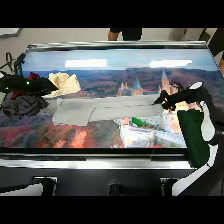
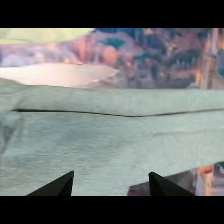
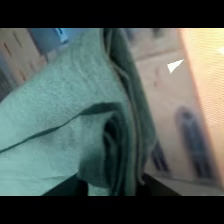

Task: Fold the shirts.

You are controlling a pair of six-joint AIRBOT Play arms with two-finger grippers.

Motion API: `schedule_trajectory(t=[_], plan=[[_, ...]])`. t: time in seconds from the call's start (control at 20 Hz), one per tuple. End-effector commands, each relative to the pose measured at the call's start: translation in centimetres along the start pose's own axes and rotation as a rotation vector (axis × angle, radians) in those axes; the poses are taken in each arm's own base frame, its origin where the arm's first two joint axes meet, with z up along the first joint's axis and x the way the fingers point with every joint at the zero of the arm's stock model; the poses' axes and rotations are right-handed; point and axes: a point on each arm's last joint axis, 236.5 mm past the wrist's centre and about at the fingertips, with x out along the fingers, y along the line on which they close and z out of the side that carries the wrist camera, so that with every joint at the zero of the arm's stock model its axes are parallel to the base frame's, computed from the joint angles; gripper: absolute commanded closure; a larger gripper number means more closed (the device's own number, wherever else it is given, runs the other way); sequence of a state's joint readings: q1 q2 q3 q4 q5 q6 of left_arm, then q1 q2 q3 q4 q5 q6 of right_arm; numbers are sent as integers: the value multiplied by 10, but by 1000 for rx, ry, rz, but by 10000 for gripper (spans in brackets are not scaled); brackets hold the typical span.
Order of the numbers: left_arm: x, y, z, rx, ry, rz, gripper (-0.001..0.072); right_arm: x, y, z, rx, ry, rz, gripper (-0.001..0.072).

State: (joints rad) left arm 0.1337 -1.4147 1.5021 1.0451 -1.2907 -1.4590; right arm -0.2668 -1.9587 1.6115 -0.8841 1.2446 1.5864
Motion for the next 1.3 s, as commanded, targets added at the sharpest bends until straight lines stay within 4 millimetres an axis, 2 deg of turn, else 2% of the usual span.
schedule_trajectory(t=[0.0, 0.05, 0.15, 0.2, 0.25, 0.3, 0.5, 0.65, 0.75, 0.9, 1.05, 1.15, 1.25], plan=[[13, -38, -11, 79, 29, -34, 178, 15, 16, 8, 1, -46, 18, 593], [22, -47, -14, 97, 33, -43, 179, 17, 20, 2, -33, -28, 18, 665], [44, -65, -18, 128, 34, -59, 194, 10, 30, -10, -121, 3, 23, 665], [57, -74, -21, 143, 40, -67, 325, 1, 37, -15, -158, 8, 29, 665], [72, -84, -27, 162, 57, -77, 580, -13, 47, -21, -196, 7, 36, 667], [88, -95, -33, 181, 73, -86, 668, -28, 58, -25, -221, -4, 42, 669], [162, -146, -67, 138, 139, -166, 670, -94, 114, -59, -371, -76, 54, 669], [211, -186, -97, 17, 205, -287, 669, -127, 152, -99, -479, -95, 64, 669], [235, -202, -114, -72, 243, -340, 670, -146, 177, -129, -544, -107, 79, 669], [258, -223, -142, -163, 314, -395, 670, -175, 210, -168, -617, -158, 113, 669], [270, -253, -168, -214, 350, -442, 670, -202, 229, -197, -622, -205, 150, 669], [280, -282, -182, -287, 343, -486, 670, -216, 236, -208, -603, -231, 177, 669], [286, -298, -184, -348, 319, -510, 670, -223, 239, -212, -586, -248, 185, 670]])
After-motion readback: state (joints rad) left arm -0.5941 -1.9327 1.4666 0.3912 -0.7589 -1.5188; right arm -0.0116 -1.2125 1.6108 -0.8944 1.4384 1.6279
